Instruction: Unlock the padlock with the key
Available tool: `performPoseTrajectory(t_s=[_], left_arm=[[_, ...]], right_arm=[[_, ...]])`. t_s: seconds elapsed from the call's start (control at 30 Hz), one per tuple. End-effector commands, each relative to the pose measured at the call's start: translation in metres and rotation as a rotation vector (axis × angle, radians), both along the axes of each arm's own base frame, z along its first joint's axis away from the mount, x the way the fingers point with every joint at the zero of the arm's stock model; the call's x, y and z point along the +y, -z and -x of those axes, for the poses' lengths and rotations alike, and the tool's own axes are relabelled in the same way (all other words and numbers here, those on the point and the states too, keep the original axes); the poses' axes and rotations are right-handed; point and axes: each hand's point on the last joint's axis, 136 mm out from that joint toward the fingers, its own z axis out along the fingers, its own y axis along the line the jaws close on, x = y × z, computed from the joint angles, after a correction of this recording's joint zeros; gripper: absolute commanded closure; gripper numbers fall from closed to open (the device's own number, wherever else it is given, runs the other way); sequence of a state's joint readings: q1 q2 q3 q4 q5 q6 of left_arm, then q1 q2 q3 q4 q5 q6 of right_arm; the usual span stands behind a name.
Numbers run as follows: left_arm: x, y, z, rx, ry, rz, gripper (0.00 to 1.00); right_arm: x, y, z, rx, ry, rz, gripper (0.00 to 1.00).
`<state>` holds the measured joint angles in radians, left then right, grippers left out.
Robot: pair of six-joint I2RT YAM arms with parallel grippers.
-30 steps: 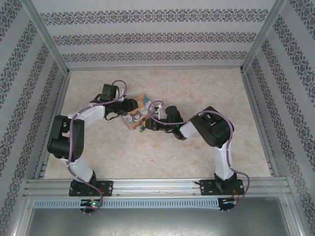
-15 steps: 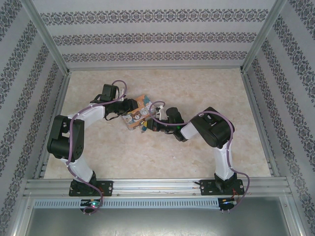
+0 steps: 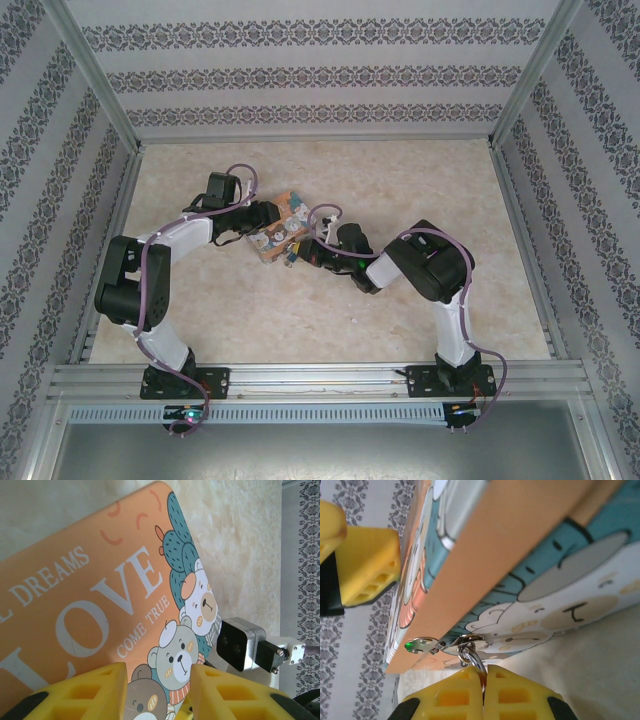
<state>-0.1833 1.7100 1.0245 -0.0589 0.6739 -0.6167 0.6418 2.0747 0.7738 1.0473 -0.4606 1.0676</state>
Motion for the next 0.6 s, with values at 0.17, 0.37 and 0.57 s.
performPoseTrajectory(t_s=[0.17, 0.37, 0.57], left_arm=[[-0.004, 0.022, 0.024, 0.091, 0.021, -0.019, 0.63], [-0.005, 0.021, 0.023, 0.087, 0.023, -0.015, 0.63], [-0.006, 0.015, 0.021, 0.071, 0.024, -0.004, 0.61]], right_arm=[[-0.005, -0.029, -0.025, -0.026, 0.161, -0.135, 1.0], [-0.013, -0.027, -0.031, -0.017, 0.212, -0.13, 1.0], [-0.023, -0.025, -0.031, -0.025, 0.242, -0.098, 1.0]])
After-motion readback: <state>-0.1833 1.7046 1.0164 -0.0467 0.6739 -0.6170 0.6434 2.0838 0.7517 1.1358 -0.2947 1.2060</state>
